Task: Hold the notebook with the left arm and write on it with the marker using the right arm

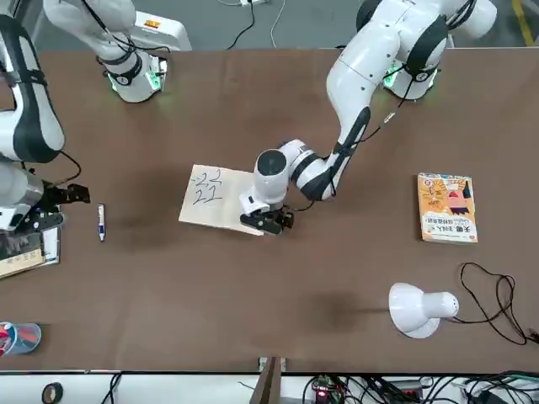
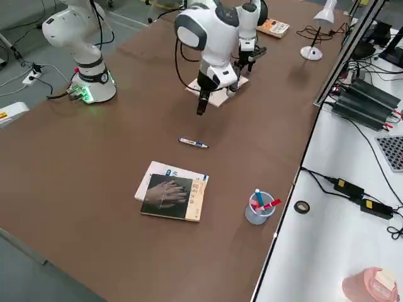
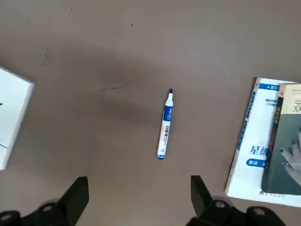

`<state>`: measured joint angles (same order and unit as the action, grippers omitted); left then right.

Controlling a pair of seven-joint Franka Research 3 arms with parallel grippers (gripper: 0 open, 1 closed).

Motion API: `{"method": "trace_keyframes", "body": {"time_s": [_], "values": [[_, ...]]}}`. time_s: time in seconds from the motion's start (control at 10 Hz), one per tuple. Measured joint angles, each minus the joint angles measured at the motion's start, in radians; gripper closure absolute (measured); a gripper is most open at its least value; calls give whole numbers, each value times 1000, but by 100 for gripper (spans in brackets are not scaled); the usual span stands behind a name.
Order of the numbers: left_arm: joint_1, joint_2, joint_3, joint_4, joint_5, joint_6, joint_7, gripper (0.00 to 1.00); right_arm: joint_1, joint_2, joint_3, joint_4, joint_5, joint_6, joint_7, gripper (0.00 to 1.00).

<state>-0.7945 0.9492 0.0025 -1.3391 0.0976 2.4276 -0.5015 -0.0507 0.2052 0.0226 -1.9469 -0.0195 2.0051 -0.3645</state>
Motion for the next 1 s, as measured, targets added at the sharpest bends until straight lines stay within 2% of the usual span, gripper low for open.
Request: {"method": "trace_keyframes", "body": {"time_s": [0.6, 1.0], "values": [[0, 0, 1, 1, 0, 0, 0, 0, -26, -79, -2, -186, -20, 164, -75, 4], [0, 0, 2, 1, 0, 0, 0, 0, -69, -69, -3, -260, -22, 294, -119, 4]]}}
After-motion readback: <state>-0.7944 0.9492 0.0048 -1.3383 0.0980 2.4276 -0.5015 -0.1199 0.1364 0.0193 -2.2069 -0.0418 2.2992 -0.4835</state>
